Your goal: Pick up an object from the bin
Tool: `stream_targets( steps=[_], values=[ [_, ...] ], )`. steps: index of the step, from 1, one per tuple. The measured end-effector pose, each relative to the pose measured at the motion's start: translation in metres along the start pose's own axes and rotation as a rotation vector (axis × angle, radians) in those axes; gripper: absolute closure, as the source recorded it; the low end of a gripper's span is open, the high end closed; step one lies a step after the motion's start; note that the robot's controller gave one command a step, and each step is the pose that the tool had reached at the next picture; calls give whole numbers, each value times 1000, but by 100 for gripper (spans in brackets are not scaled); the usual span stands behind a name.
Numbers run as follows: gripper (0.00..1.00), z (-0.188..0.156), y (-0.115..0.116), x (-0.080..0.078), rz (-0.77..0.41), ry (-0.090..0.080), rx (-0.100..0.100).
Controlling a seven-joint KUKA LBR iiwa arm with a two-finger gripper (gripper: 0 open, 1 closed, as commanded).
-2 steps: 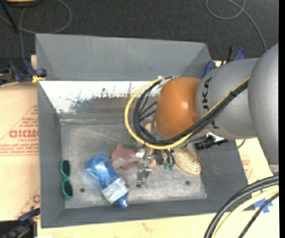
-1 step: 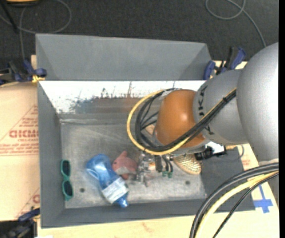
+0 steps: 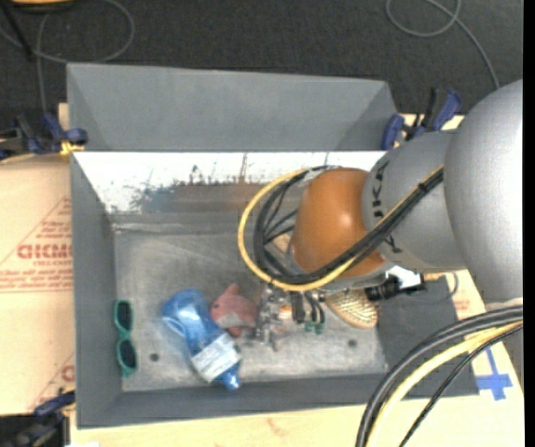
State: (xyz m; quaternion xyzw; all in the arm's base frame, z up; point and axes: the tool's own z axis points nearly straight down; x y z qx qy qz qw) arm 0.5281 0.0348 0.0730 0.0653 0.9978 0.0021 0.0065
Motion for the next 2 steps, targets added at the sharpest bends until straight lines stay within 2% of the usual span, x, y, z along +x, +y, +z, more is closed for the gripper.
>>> stream_targets(
  steps=[1, 2],
  values=[
    [100, -42, 2, -3, -60, 16, 7],
    [100, -64, -3, 14, -37, 5, 2]
  ],
)
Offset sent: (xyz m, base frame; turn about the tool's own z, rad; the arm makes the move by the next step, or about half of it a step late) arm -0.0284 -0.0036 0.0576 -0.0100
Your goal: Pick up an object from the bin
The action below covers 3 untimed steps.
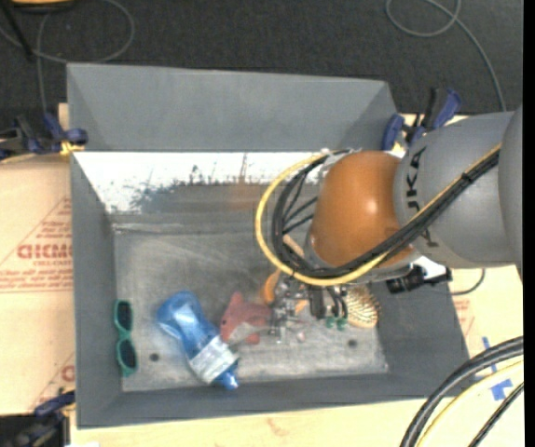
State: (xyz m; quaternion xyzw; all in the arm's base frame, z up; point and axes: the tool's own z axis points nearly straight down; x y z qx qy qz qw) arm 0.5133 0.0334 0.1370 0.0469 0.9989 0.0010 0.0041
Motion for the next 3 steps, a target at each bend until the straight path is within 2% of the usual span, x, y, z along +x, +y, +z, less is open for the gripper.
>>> stream_targets(
  steps=[1, 3],
  values=[
    [100, -145, -35, -44, -201, 3, 2],
    [100, -144, -36, -48, -206, 2, 1]
  ],
)
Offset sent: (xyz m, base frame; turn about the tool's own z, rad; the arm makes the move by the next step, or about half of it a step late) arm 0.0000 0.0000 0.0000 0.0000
